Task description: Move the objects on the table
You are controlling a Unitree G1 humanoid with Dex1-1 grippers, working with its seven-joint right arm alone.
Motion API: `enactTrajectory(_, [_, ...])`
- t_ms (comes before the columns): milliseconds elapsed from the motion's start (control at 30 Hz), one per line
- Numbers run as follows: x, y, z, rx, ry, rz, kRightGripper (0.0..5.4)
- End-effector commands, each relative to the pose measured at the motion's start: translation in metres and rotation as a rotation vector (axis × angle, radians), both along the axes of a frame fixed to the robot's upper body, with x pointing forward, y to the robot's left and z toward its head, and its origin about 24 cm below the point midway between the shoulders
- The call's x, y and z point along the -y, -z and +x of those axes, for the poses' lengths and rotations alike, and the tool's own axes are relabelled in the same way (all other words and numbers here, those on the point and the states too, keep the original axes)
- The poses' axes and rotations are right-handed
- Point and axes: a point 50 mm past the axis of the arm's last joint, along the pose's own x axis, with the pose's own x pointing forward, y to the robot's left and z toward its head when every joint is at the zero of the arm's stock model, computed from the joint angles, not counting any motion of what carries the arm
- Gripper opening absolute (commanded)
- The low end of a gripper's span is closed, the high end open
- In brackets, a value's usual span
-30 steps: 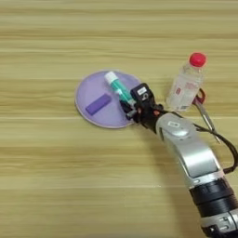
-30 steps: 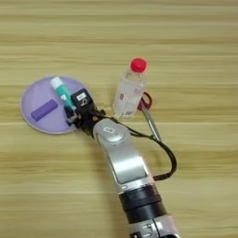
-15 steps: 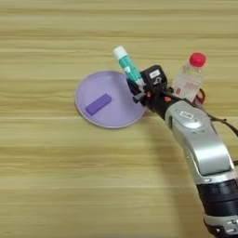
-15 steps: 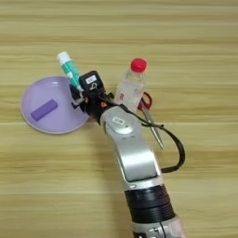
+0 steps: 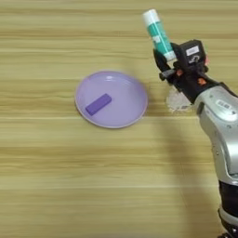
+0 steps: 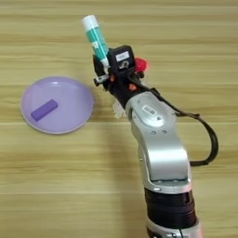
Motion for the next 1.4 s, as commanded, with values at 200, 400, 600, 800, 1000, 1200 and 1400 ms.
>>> enactTrajectory(200, [0.031,-0.039,-0.011,0.182,0.11,0.011,1.67])
enactTrajectory(400, [0.06,-0.052,-0.015,0.227,0.214,0.033,1.67])
enactTrajectory(600, [0.087,-0.046,-0.017,0.203,0.312,0.035,1.67])
enactTrajectory(800, [0.106,-0.032,-0.01,0.162,0.402,-0.025,1.67])
enactTrajectory(1000, [0.115,-0.005,0.003,0.061,0.42,-0.042,1.67])
enactTrajectory(1200, [0.13,0.025,0.015,-0.062,0.459,-0.063,1.67])
enactTrajectory(1400, [0.144,0.052,0.023,-0.157,0.522,-0.108,1.67])
